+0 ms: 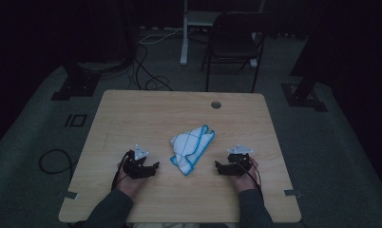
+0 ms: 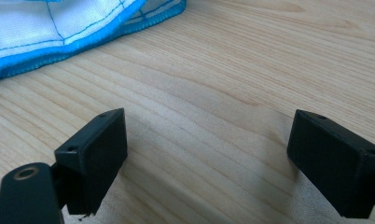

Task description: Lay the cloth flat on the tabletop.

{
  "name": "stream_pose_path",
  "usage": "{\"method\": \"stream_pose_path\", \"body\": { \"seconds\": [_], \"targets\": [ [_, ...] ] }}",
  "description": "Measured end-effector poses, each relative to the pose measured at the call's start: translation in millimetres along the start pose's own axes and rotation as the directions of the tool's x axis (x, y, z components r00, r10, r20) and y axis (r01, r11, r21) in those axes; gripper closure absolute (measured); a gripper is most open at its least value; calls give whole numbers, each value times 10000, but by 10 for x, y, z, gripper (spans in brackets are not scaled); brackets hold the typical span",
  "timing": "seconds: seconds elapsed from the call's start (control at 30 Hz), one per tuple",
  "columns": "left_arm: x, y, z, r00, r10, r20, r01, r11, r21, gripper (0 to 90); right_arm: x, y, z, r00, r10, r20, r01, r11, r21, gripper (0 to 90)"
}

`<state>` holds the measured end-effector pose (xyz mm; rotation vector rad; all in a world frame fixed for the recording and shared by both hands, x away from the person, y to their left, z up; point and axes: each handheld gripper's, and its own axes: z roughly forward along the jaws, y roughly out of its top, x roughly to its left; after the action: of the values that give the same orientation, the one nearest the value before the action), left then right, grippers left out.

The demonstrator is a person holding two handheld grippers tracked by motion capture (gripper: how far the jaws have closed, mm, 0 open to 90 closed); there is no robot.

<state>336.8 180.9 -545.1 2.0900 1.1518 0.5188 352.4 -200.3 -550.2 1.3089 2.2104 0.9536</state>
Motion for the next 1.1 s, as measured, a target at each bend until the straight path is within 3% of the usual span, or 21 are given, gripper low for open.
{"method": "stream_pose_path", "body": {
  "seconds": [0.73,0.97,1.1],
  "targets": [
    [-4,-2,-3,10000,-34,-39,34,10000,2,290,-27,-12,-23,9998,-126,-146,125,9999,-77,184],
    [-11,-3,-6,9999,-78,-75,78,10000,13,293,-46,-4,-81,10000,-14,-2,14,10000,-2,403],
    [-11,-3,-6,9999,-79,-74,79,10000,12,293,-38,-2,-96,10000,-36,-82,36,10000,32,447]
  ]
}}
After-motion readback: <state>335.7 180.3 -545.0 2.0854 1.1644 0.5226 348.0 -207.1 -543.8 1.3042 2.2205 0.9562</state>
